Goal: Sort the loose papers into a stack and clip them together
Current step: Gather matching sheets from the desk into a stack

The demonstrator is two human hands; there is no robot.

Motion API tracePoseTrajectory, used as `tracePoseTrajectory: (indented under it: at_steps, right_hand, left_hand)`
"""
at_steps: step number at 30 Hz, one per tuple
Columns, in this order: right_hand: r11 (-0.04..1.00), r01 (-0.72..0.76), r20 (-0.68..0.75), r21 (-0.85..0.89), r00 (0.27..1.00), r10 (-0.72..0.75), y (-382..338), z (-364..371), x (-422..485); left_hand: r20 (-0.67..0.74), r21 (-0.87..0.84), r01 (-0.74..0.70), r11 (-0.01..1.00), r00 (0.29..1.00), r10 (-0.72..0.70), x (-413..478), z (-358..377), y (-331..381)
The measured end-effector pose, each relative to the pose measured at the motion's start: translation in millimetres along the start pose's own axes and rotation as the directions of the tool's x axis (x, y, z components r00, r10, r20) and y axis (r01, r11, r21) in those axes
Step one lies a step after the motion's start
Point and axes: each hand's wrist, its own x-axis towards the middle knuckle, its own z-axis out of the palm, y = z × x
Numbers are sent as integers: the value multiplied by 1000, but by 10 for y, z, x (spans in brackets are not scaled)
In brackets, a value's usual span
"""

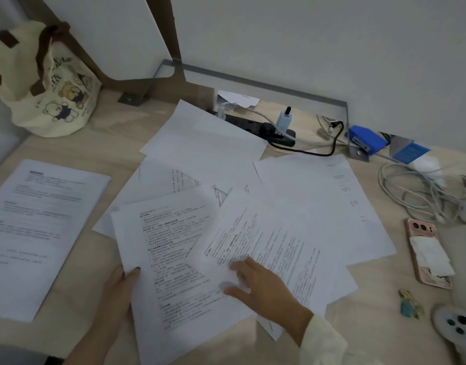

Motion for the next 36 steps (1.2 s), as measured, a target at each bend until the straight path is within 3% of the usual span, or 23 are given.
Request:
tracePoseTrajectory:
  at_steps: [3, 6, 9, 15, 17, 21, 23, 29, 32, 36]
  right_hand:
    - [997, -82, -205, 3, 975, 81, 261, -261, 94]
    - [941, -333, -345, -63, 892, 293, 603, -643, 218]
    - [878, -468, -238, -104, 869, 435, 820, -858, 298]
    - [827, -531, -82, -183, 847, 525, 877, -899, 345]
    - [826, -551, -27, -124, 834, 552, 892, -862, 351]
    - [813, -503, 48, 292, 857, 513, 721, -776, 302]
    - [790, -454, 67, 411, 880, 471, 517, -697, 246]
    - [775, -390, 141, 498, 918, 372, 105, -135, 304]
    - [799, -336, 216, 498, 941, 261, -110, -6, 324]
    - [815, -294, 138, 499, 956, 260, -123, -48, 388]
  left_hand:
    - [0, -7, -17, 1000, 1000, 17, -22, 5, -3]
    - [-5, -26, -2, 1000, 1000, 2, -53, 25, -11]
    - [-8, -51, 11, 999, 1000, -12, -87, 27, -29]
    - [22, -80, 19, 997, 1000, -17, -152, 4, -52]
    - [16, -91, 26, 995, 1000, -24, -165, 7, -52]
    - [-1, -84, 52, 995, 999, -52, -161, 21, -26]
    - [3, -74, 51, 996, 999, -51, -173, 25, -1]
    - [0, -89, 97, 991, 995, -98, -185, 68, 58]
    - [34, -69, 46, 997, 998, -43, -238, 115, 72]
    - [68, -40, -30, 999, 997, 32, -260, 108, 77]
